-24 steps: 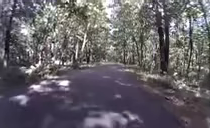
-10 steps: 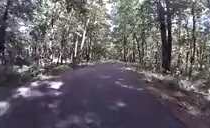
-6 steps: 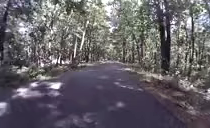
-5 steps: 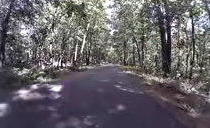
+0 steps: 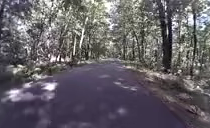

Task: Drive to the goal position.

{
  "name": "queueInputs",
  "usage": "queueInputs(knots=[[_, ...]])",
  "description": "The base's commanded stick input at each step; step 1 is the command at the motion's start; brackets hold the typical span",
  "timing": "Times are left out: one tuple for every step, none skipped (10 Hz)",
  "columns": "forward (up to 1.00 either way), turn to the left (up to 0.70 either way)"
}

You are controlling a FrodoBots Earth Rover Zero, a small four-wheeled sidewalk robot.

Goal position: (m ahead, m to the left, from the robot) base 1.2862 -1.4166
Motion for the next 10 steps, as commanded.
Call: queueInputs(knots=[[0.45,0.00],[0.45,0.00],[0.45,0.00],[0.45,0.00],[0.45,0.00],[0.45,0.00],[0.45,0.00],[0.45,0.00],[0.45,0.00],[0.45,0.00]])
